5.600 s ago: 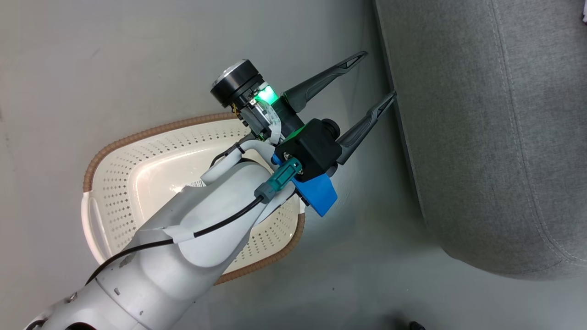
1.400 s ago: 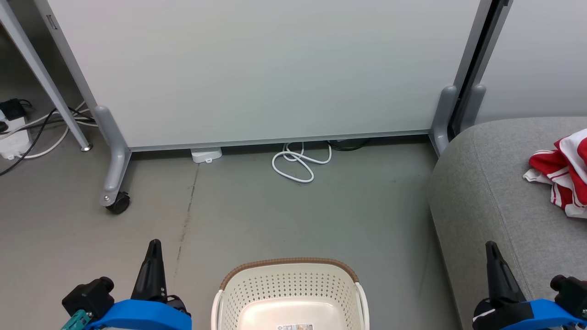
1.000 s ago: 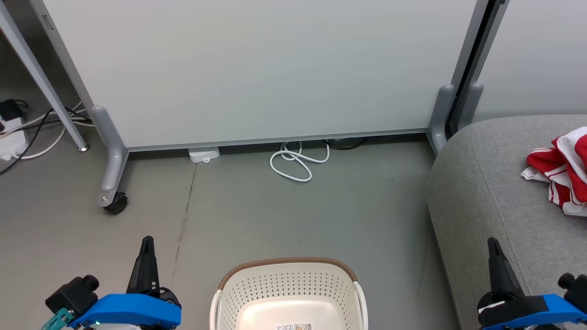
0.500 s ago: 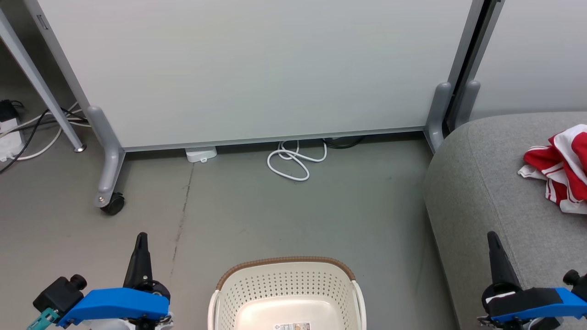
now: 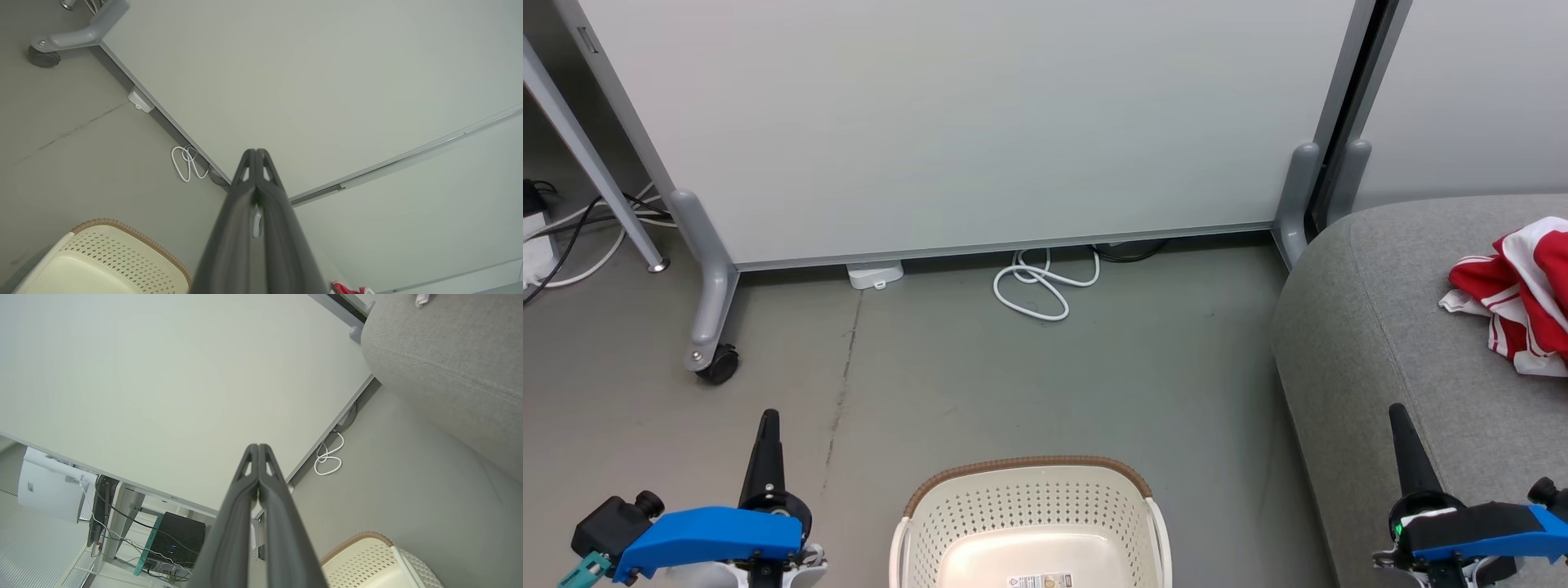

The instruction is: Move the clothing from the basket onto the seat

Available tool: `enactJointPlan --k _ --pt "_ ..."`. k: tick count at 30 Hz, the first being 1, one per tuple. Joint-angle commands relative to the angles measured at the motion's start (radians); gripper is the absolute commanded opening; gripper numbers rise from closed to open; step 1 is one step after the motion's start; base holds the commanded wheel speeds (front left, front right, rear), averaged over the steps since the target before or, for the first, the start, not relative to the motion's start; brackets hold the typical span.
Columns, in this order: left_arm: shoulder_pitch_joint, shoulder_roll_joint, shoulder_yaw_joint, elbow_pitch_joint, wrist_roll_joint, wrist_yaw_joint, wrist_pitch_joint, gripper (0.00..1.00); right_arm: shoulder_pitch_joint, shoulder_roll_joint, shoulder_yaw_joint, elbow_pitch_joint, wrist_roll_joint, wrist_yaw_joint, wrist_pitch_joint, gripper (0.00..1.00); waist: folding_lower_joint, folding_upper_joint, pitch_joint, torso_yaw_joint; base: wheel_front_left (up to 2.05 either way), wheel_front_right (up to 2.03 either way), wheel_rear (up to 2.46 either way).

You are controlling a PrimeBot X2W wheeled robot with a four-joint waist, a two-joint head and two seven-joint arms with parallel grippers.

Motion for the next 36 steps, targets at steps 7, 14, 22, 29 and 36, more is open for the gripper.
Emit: enactJointPlan --k 7,14,22,29,36 --pt "-0.035 0.001 0.018 -0.013 -0.093 -0.01 0.023 0.0 -0.032 -0.006 -0.003 -0.012 0.097 0.001 0.024 0.0 -0.0001 0.0 0.002 -0.005 0.0 0.0 0.0" --pt "-0.039 0.0 0.028 -0.013 -0.153 -0.011 0.038 0.0 -0.035 -0.006 -0.004 -0.012 0.157 0.001 0.038 0.0 -0.0001 0.0 0.003 -0.008 0.0 0.0 0.0" --pt "-0.044 -0.002 0.039 -0.014 -0.229 -0.015 0.057 0.0 -0.043 -0.006 -0.005 -0.012 0.233 0.001 0.058 0.0 -0.0001 0.0 0.005 -0.013 0.0 0.0 0.0" --pt "-0.048 -0.003 0.047 -0.014 -0.29 -0.018 0.072 0.0 -0.047 -0.006 -0.005 -0.012 0.295 0.001 0.073 0.0 -0.0001 0.0 0.006 -0.017 0.0 0.0 0.0" --pt "-0.052 -0.004 0.057 -0.014 -0.349 -0.02 0.086 0.0 -0.053 -0.006 -0.006 -0.012 0.354 0.001 0.088 0.0 -0.0001 0.0 0.008 -0.021 0.0 0.0 0.0"
